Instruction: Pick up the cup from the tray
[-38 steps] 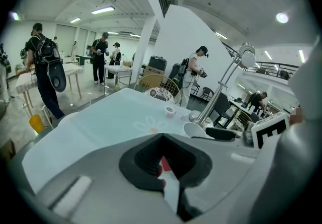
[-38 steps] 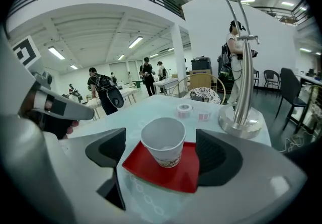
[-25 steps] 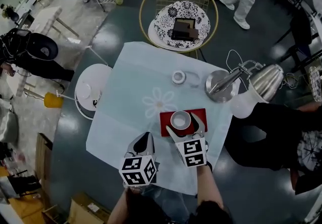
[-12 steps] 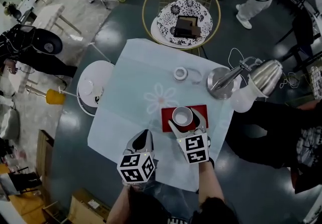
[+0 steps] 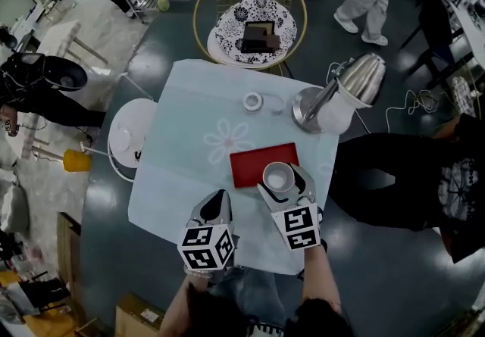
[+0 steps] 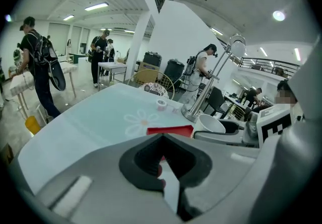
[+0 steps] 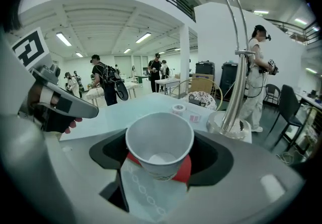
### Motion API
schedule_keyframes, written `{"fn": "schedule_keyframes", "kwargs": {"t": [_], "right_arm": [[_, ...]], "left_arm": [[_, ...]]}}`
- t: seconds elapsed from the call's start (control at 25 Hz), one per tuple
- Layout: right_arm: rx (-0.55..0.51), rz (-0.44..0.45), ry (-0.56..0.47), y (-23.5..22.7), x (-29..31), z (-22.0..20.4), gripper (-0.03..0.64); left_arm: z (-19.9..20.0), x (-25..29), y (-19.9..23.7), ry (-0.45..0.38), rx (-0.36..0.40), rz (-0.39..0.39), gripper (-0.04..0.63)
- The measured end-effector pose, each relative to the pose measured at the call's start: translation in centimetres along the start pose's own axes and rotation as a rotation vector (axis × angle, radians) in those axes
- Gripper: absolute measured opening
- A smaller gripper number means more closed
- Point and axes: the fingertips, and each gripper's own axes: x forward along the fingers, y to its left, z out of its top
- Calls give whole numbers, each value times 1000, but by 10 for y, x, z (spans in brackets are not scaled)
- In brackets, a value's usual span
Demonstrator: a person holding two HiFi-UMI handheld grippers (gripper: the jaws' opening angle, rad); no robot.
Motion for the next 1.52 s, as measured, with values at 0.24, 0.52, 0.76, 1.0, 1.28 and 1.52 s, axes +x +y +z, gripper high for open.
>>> {"fn": "schedule_keyframes", "kwargs": {"t": [0.24, 0.52, 0.76, 1.0, 1.28, 1.52], "right_arm": [[58, -108, 9, -14, -35, -27, 376], [121, -179, -18, -17, -75, -50, 376], [124, -157, 5, -6, -72, -78, 376], [135, -159, -6, 0, -63, -100, 376], [181, -171, -42, 0, -67, -105, 384], [159, -150, -101, -1, -85, -78, 456]], "left_arm": [[-17, -6, -23, 24, 45, -62, 0], [-31, -14, -61, 24, 49, -139, 0], [-44, -18, -74, 26, 89, -168, 0], [-56, -14, -63, 41, 141, -132, 0], [-41, -17, -64, -8, 66, -168, 0], [-43, -25, -58, -8, 80, -160, 0]]}}
